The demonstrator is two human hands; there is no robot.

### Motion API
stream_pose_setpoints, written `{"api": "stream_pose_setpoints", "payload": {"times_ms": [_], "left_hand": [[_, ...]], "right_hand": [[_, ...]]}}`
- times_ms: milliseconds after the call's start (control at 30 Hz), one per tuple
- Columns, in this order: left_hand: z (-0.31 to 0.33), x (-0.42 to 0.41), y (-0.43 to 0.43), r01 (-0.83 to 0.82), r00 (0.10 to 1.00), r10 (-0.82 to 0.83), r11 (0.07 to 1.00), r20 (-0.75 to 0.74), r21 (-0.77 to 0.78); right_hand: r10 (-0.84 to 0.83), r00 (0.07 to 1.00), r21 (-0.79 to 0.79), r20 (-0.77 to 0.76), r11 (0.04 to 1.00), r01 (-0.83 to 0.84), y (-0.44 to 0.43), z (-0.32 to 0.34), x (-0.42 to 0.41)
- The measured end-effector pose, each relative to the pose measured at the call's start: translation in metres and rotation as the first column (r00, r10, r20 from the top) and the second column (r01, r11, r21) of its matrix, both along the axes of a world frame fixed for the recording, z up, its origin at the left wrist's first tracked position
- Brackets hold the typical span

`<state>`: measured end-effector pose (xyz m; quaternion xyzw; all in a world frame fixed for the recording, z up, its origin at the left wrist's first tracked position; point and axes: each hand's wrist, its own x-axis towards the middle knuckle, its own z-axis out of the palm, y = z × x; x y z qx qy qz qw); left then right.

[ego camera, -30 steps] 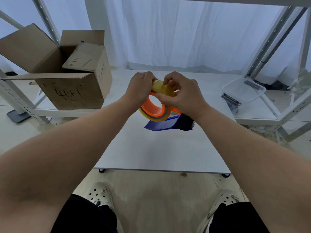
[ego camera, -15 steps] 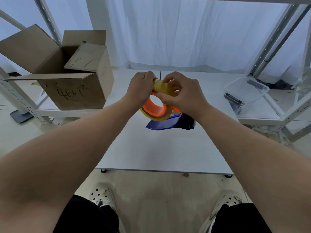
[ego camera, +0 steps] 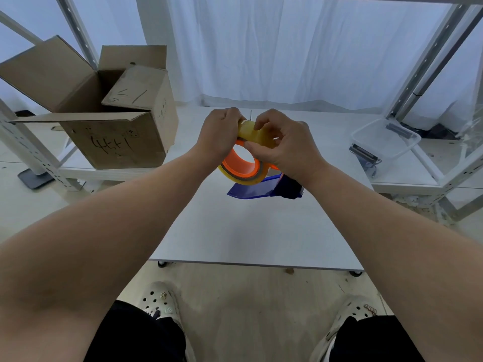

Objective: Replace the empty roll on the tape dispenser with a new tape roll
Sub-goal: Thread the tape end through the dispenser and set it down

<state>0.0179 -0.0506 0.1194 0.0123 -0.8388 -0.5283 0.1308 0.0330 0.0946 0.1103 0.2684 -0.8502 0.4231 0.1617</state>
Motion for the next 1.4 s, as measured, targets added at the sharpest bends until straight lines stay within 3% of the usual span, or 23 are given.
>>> {"api": "stream_pose_setpoints", "payload": {"times_ms": [367, 500, 733, 900, 1067, 1400], "left_hand": [[0.0016, -0.0005, -0.0027, 0.003, 1.0, -0.004, 0.998, 0.007, 0.058], [0.0016, 0.0002, -0.0011, -0.002, 1.0, 0.002, 1.0, -0.004, 0.014], [-0.0003, -0.0007, 0.0002, 0.0, 1.0, 0.0, 1.0, 0.001, -0.017], [0.0006, 0.0, -0.0005, 0.005, 1.0, -0.007, 0.997, 0.02, 0.076], [0.0021, 0.0007, -0.0006, -0.012, 1.0, 0.012, 1.0, 0.015, 0.018], [0.005, 0.0, -0.0006, 0.002, 1.0, -0.002, 0.998, -0.001, 0.069]], "right_hand": [[0.014, 0.999, -0.019, -0.039, 1.0, -0.015, -0.0025, -0.0006, -0.0035], [0.001, 0.999, -0.031, 0.032, 1.0, 0.0, -0.0014, 0.0006, -0.0037], [-0.009, 1.0, -0.012, 0.014, 1.0, 0.009, -0.0001, 0.0024, -0.0036], [-0.001, 1.0, -0.003, -0.002, 1.0, 0.001, -0.001, -0.0005, -0.0036], [0.033, 0.998, -0.014, 0.049, 0.999, -0.032, -0.0013, 0.0027, -0.0021], [0.004, 1.0, -0.021, -0.026, 1.0, -0.004, -0.002, 0.0005, -0.003]]}}
